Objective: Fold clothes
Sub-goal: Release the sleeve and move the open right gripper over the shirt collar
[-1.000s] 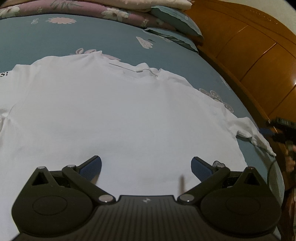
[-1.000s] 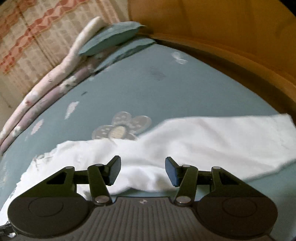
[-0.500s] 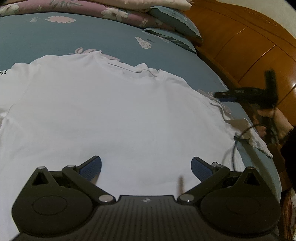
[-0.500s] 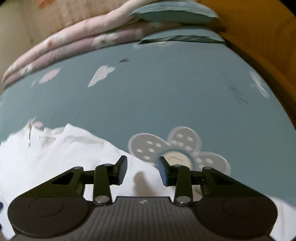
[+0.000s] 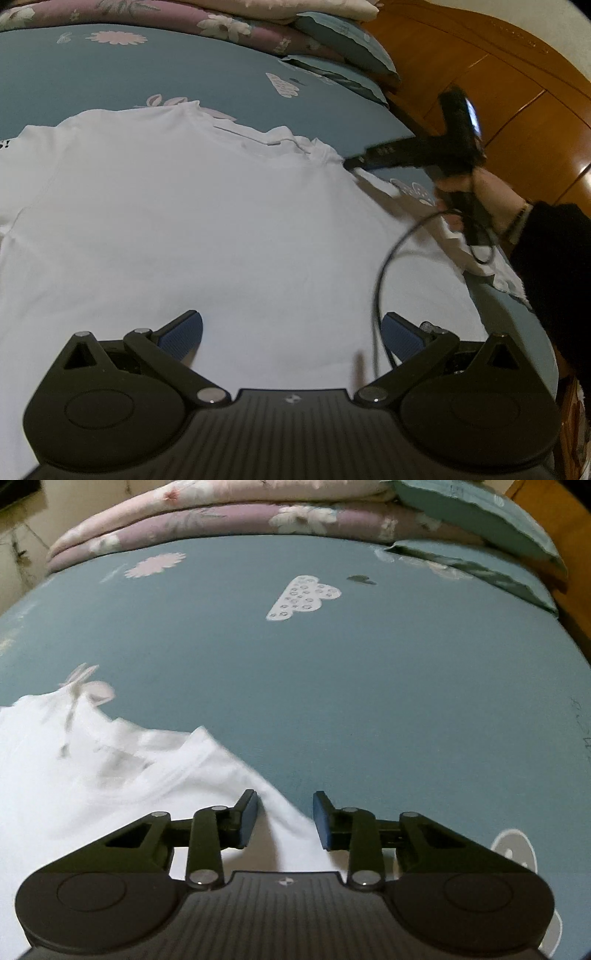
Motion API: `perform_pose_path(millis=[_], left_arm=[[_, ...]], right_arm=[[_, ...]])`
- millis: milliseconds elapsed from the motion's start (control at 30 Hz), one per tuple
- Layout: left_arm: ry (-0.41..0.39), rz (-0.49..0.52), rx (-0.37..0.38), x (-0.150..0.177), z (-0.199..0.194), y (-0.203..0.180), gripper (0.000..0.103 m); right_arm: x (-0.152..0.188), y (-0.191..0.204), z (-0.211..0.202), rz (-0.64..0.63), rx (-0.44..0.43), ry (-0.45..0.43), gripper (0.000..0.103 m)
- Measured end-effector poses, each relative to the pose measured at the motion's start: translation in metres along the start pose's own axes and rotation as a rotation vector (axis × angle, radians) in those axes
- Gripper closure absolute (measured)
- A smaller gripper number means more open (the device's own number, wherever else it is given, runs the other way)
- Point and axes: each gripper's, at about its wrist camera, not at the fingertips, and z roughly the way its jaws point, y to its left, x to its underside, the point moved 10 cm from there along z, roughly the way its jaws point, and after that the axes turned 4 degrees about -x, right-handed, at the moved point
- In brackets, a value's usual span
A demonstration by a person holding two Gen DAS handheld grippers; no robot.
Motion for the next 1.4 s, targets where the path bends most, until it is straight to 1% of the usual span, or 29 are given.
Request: perform_pose_path(millis=[100,167,233,300,367,500,600,700,800,900,933,1000,1033,1100,1133,1167,1200,1300,1400], left_arm=[[0.0,0.004,0.0,0.001,-0.001,0.0,0.001],[0.0,-0.001,0.005,0.0,-0.001,0.0,0.001],[-0.001,-0.009,0.011,0.0,-0.001,0.0,0.001],[-0.002,-0.014,0.015,0.0,-0.001,0.001,0.001],[-0.002,-0.015,0.018,0.0,-0.001,0.002,0.001],[0.0,-0.029,0.029,-0.001,-0.001,0.003,0.001],[-0.001,-0.037,0.035,-0.002,-0.001,0.004,0.001],[-0.002,-0.045,0.036,-0.002,-0.002,0.004,0.001],[-0.005,-0.048,0.036,-0.002,-0.002,0.004,0.001],[-0.006,-0.048,0.034,-0.003,-0.002,0.004,0.001],[-0.007,-0.048,0.034,-0.003,-0.002,0.005,0.001],[-0.009,-0.047,0.032,-0.002,-0.002,0.004,0.001],[-0.01,-0.043,0.03,-0.002,-0.001,0.004,0.001],[-0.012,-0.032,0.028,-0.002,-0.001,0.004,0.001],[-0.013,-0.028,0.026,-0.002,-0.001,0.003,0.001],[-0.014,-0.026,0.026,-0.002,-0.001,0.003,0.001],[-0.014,-0.026,0.026,-0.003,-0.001,0.004,0.001],[-0.016,-0.03,0.034,-0.004,-0.001,0.005,0.001],[-0.016,-0.041,0.042,-0.004,-0.001,0.006,0.001]], right_arm=[[-0.012,-0.002,0.004,0.063,0.02,-0.044,0.065],[-0.014,0.0,-0.002,0.082,-0.015,-0.052,0.065],[-0.013,0.004,-0.014,0.064,-0.063,-0.064,0.065],[-0.008,0.006,-0.024,0.007,-0.059,-0.042,0.065],[-0.003,-0.001,-0.028,-0.039,-0.029,-0.008,0.065],[0.006,-0.018,-0.039,-0.062,-0.013,0.04,0.065],[0.02,-0.037,-0.061,-0.047,0.009,0.063,0.065],[0.043,-0.056,-0.091,0.027,0.016,0.069,0.065],[0.07,-0.077,-0.117,0.145,0.023,0.07,0.065],[0.091,-0.095,-0.131,0.262,-0.005,0.08,0.064],[0.097,-0.1,-0.131,0.304,-0.008,0.1,0.064],[0.11,-0.108,-0.129,0.385,-0.025,0.144,0.06],[0.115,-0.11,-0.125,0.409,-0.03,0.158,0.059],[0.12,-0.115,-0.113,0.423,-0.003,0.174,0.058],[0.117,-0.115,-0.108,0.423,0.002,0.16,0.056],[0.113,-0.115,-0.104,0.421,0.008,0.146,0.049],[0.108,-0.115,-0.1,0.416,0.015,0.133,0.048],[0.091,-0.112,-0.088,0.334,0.054,0.111,0.048],[0.08,-0.107,-0.091,0.269,0.06,0.081,0.048]])
